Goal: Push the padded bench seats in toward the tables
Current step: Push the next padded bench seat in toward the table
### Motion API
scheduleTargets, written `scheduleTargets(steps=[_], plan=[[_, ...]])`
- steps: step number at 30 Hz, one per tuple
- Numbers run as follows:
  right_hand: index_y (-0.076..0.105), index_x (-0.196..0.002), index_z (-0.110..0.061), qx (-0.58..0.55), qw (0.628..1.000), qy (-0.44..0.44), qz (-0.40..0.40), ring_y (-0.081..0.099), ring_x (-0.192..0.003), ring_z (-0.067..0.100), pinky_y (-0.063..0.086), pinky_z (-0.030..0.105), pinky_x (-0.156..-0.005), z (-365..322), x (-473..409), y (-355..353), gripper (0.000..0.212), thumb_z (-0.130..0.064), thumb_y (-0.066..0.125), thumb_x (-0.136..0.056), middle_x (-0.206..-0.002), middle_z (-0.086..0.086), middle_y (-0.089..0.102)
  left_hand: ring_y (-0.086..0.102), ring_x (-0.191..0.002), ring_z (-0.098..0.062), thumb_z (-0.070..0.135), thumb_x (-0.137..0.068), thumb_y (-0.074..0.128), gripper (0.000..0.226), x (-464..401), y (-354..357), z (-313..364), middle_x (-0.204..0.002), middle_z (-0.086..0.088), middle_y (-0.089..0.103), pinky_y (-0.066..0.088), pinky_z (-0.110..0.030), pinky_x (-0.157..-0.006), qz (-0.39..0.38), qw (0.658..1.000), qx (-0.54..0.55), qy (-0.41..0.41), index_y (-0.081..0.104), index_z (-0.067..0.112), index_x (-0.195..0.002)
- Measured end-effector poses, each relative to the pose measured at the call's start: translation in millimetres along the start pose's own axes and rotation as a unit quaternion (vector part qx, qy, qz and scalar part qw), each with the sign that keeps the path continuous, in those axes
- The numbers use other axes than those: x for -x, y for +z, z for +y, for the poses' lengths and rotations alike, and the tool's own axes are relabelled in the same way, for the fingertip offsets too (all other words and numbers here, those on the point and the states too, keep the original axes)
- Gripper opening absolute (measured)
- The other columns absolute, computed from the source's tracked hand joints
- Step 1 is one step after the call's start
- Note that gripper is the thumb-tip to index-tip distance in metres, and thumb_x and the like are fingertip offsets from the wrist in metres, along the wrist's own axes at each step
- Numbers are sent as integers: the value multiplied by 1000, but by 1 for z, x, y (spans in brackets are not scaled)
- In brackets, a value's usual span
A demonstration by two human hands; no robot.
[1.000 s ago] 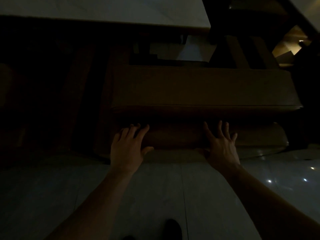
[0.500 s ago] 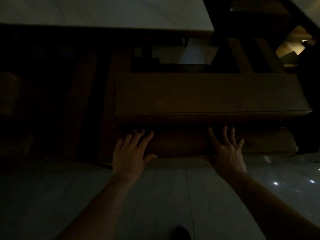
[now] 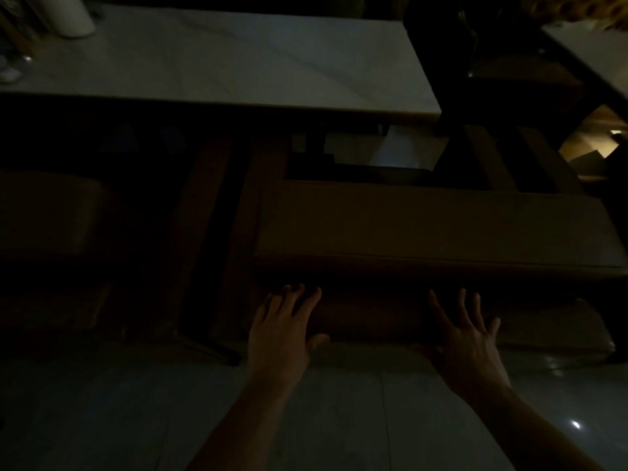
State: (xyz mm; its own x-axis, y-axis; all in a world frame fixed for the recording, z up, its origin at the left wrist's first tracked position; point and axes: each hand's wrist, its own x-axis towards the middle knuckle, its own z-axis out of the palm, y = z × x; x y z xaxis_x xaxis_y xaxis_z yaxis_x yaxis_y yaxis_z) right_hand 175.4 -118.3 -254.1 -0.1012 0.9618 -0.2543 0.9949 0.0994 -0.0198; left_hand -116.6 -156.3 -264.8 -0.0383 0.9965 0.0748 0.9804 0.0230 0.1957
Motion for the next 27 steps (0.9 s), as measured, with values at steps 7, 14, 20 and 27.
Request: scheduleTargets(steps=[7,14,20,27], plan=[[-21,-154,-35,9,1000,-1,-20,-18,-150,43,9,68,-119,1,-1,-5,94,-71,38,-91,-165,19,-16,27,-142,-22,65,-84,57,75,1,0,4,-153,7,38,23,-40,-115,-17,999,32,-15,29,41,-149],[-21,-154,-38,-9,1000,-11,-17,-21,-149,43,5,70,-118,6,-4,1,95,-70,43,-91,-164,18,-19,33,-138,-25,64,-81,62,75,0,2,4,-149,4,44,29,-43,-112,-9,1000,21,-15,36,38,-147],[-20,-155,-36,11,999,-5,-37,-18,-149,46,7,70,-118,2,-4,-8,95,-70,43,-92,-164,20,-18,18,-147,-24,60,-86,58,79,0,-2,6,-159,3,28,15,-42,-119,-41,999,30,-9,22,37,-152],[-1,-159,-36,-39,996,-6,-78,-4,-154,36,17,58,-122,-4,15,-44,90,-52,59,-94,-167,14,-4,16,-147,-25,69,-89,45,79,-3,-36,23,-161,0,20,23,-44,-116,-92,995,34,-4,16,34,-154]])
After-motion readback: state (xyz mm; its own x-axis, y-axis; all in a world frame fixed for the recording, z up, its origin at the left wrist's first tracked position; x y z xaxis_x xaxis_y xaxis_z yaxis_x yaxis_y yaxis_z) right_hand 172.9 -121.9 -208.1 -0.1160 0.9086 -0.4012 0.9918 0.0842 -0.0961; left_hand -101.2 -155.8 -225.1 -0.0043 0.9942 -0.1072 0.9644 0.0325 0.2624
